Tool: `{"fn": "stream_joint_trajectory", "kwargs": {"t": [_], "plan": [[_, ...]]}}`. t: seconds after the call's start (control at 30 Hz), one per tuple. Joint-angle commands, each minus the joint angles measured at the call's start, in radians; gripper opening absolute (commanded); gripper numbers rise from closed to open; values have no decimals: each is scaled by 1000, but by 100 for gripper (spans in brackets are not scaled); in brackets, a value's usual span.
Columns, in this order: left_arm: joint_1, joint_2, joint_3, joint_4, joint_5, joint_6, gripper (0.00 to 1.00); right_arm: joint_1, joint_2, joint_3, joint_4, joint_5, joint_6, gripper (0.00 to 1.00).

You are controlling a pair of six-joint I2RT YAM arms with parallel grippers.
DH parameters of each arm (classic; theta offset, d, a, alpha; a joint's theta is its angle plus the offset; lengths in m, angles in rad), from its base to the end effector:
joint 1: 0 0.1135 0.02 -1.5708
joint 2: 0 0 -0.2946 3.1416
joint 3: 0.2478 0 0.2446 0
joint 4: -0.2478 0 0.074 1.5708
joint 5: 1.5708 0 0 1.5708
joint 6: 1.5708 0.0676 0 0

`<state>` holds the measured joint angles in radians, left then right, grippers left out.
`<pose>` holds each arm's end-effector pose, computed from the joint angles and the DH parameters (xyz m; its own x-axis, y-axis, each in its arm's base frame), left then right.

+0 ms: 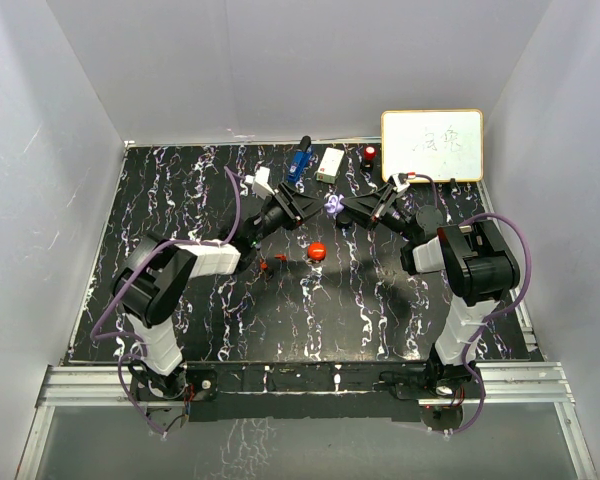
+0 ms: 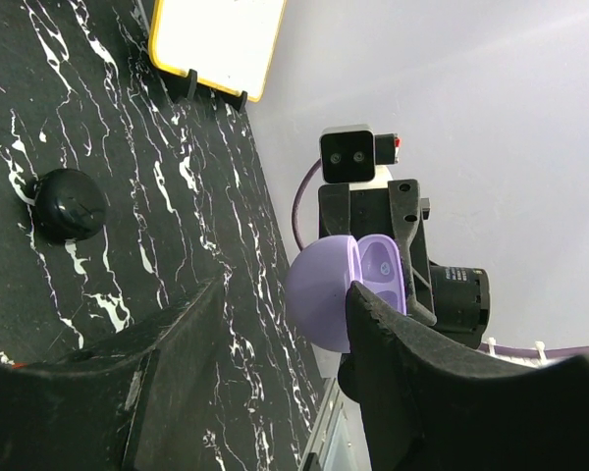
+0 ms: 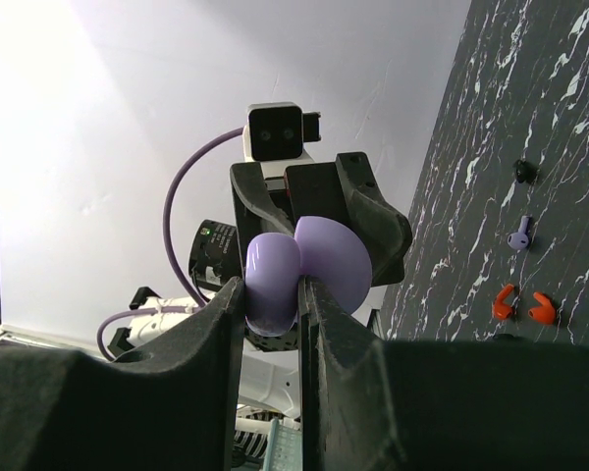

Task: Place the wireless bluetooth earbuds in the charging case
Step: Adjust the earbud with the charging case.

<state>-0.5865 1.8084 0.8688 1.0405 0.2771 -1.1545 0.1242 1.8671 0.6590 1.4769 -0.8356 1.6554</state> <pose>0.3363 -0.2457 0.2578 -0.6603 -0.6175 -0.4275 0.3837 0.2120 -0.8988 0.3523 0.0945 0.2265 -0.8121 0.5721 -0.1148 -0.1956 -0.0815 0.9773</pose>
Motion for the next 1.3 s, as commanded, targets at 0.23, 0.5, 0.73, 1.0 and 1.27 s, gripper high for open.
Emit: {"fn": "stream_joint_trajectory", "kwargs": {"t": [0.23,0.5,0.73,1.0,1.27], "plan": [[-12,-96,-19,-20,-30,28,51,5,14,37,342,21,5,0],[-18,-114,-22,-31,-45,39,51,5,16,36,341,21,4,0],[6,-192,-60,-130,-103,93,52,3,9,34,341,14,5,0],[93,-354,-40,-618,-307,285,62,3,28,23,338,-19,3,0],[90,-244,129,-1022,-445,472,64,5,25,2,284,-49,-52,0]]}}
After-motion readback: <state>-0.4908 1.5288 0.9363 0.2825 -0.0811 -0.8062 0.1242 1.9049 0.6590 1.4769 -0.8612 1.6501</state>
